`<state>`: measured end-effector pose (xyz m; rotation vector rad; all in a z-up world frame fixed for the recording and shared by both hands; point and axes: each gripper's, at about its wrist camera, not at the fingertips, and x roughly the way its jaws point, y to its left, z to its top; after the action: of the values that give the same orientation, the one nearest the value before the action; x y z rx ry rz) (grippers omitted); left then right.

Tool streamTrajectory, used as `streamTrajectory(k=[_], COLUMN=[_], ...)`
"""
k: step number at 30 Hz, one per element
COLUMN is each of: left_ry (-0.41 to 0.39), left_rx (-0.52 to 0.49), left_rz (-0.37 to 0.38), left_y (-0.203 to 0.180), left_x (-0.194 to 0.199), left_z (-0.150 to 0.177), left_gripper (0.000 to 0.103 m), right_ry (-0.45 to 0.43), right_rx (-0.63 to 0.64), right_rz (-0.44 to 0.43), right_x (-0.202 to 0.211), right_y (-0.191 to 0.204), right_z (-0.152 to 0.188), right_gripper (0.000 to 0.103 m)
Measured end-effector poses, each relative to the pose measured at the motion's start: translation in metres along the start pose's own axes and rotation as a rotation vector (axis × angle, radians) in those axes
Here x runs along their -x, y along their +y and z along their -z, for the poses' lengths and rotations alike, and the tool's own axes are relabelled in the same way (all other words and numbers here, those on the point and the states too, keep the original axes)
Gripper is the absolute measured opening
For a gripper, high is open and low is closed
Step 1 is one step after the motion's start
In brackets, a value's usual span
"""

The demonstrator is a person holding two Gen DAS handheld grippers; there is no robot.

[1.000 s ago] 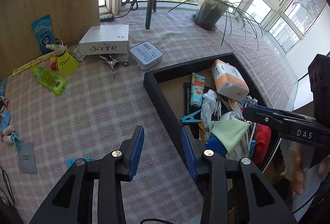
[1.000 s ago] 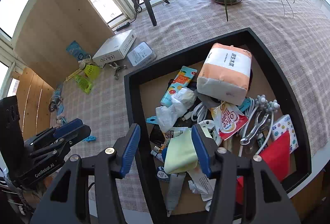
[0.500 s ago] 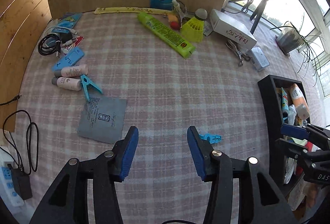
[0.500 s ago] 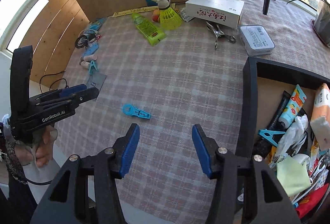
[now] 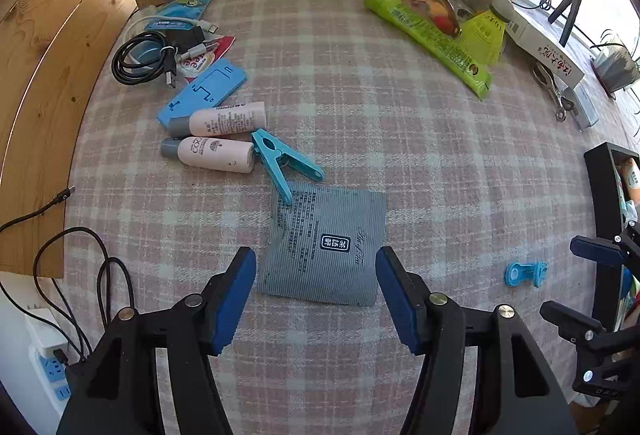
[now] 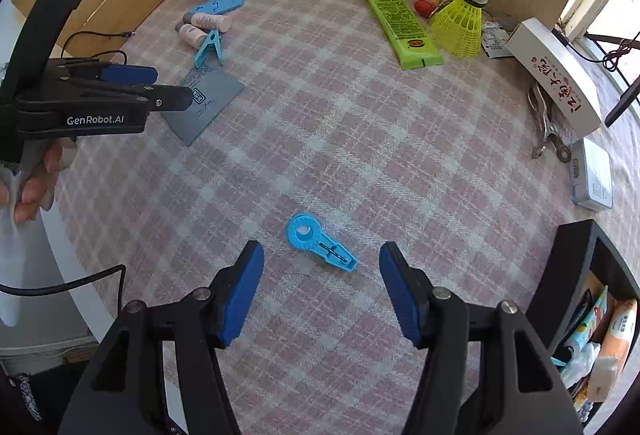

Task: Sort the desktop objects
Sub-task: 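Move the right gripper to the blue clothespin and grasp it, then grasp the grey sachet with the left gripper and lift it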

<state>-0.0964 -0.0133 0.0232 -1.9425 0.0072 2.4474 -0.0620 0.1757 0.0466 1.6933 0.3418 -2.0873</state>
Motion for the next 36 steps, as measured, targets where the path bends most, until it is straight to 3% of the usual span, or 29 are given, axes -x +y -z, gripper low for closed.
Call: streamTrajectory(k=[5, 8, 12, 15, 21, 23, 26, 32, 36], left_ry=[0.037, 0.048, 0.06, 0.049, 0.019, 0.016, 0.013, -0.011, -0.032], left_rx=[-0.053, -0.065, -0.056, -0.031, -0.044, -0.033, -0.011, 0.018, 0.025], left_rz=[0.008, -0.011, -0.002, 0.025, 0.027, 0.028, 0.039, 0.03, 0.026], left_y=[-0.007, -0.006, 0.001, 0.012, 0.019, 0.024, 0.032, 0.062, 0.072], left_x=[-0.02, -0.03, -0.042, -0.045, -0.047, -0.049, -0.051, -0.048, -0.032], left_z=[-0.008, -0.014, -0.021, -0.027, -0.036, -0.04, -0.041, -0.027, 0.01], left_gripper=[0.06, 0.066, 0.074, 0.072, 0.05, 0.045, 0.036, 0.012, 0.0], right_ry=[0.027, 0.039, 0.05, 0.054, 0.046, 0.039, 0.04, 0.032, 0.018], right_rx=[0.067, 0.088, 0.114, 0.13, 0.121, 0.102, 0.078, 0.029, -0.023], right_rz=[0.028, 0.05, 0.065, 0.074, 0.057, 0.059, 0.061, 0.037, 0.006], right_x=[-0.015, -0.022, -0.029, -0.034, -0.036, -0.033, -0.029, -0.021, -0.013], right_y=[0.008, 0.009, 0.008, 0.006, -0.003, -0.009, -0.019, -0.036, -0.051], right_z=[-0.005, -0.009, -0.013, -0.016, -0.02, -0.022, -0.025, -0.024, -0.022], right_gripper=[0.059, 0.059, 0.059, 0.059, 0.054, 0.037, 0.023, 0.021, 0.021])
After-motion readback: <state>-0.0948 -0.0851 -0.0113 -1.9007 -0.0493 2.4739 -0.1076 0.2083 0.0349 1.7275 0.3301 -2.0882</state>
